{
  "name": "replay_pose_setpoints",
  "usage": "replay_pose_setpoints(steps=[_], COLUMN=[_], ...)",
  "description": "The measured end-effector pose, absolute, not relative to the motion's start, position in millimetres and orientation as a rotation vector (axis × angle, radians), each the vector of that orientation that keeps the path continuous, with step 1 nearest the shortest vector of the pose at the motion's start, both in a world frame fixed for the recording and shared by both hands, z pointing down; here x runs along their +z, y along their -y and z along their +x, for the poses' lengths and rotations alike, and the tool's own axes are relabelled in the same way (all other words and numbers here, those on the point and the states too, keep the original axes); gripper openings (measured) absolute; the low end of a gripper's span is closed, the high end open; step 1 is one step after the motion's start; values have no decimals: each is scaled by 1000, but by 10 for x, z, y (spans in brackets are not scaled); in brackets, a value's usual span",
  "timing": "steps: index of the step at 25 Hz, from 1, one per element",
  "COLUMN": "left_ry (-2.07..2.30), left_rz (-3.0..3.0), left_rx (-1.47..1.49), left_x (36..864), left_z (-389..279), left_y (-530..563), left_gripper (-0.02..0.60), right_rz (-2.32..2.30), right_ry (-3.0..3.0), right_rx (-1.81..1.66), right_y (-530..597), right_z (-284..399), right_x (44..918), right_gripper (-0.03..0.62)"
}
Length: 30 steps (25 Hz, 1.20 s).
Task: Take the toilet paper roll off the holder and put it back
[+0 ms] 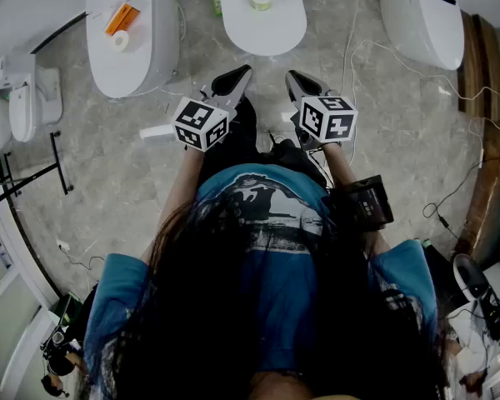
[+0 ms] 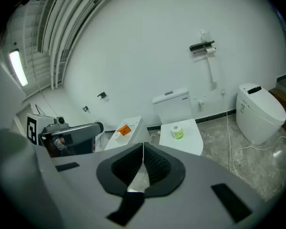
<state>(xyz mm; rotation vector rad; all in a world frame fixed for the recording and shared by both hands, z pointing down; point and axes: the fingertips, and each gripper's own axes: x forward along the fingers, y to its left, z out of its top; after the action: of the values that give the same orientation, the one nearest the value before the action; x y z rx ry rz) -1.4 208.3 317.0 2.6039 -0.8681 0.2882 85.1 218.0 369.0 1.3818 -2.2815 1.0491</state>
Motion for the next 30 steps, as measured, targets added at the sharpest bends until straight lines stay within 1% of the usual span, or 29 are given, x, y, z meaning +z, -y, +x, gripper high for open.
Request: replay_pose_setpoints(steps=[7, 13, 19, 23, 30], left_ry=[787, 694, 579, 509, 573], left_rz=[2608, 2585, 2571, 2581, 2546], left_rx=[284, 242, 241, 281, 336], left_x=[3233, 3404, 3659, 3862, 4295], left_z=[-560, -865, -780, -645, -551], left_y=[-1153, -572, -206, -52, 423], left_gripper=[3, 3, 11, 30, 32], right_rz=[1420, 1472, 1474, 1478, 1345], right_ry=[2244, 2192, 2154, 2152, 2114], right_rx=[1030, 999, 986, 990, 965], right_y=[-1202, -663, -334, -142, 319], right_z=[329, 35, -41, 47, 247], right_x=[3723, 3793, 3931, 4051, 4680], right_gripper=[20, 20, 20, 20, 21])
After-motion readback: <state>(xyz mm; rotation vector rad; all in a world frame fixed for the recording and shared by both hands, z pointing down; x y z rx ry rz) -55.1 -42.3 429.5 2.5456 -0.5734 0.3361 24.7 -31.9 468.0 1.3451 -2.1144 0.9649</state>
